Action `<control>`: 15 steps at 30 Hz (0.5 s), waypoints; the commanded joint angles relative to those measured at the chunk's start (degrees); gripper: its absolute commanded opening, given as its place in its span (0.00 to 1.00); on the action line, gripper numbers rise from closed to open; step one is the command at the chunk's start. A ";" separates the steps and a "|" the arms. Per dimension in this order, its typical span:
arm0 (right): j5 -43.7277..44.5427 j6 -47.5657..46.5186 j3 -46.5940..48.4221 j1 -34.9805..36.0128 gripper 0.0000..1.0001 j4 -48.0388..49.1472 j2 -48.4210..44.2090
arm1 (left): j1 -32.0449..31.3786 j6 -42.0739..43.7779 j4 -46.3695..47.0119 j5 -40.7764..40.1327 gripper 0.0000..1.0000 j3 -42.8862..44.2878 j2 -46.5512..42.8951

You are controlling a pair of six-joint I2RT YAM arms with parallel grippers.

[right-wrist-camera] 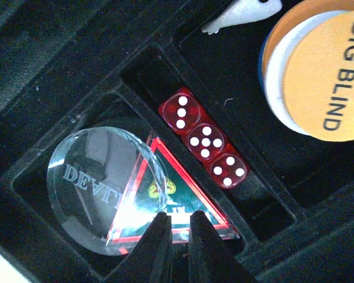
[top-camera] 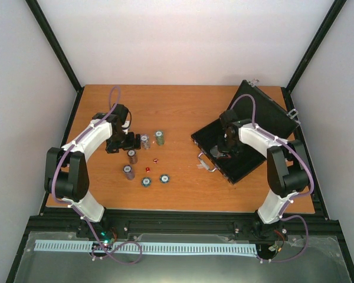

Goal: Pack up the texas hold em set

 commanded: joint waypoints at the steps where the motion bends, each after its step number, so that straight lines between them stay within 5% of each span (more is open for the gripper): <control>1: 2.11 0.42 1.41 0.48 0.12 -1.49 -3.94 | -0.25 -0.02 0.63 -0.43 1.00 1.67 -0.95; 15: 1.20 -0.48 7.98 0.46 0.12 -2.51 1.19 | -0.24 0.54 0.23 -0.59 1.00 2.59 -0.48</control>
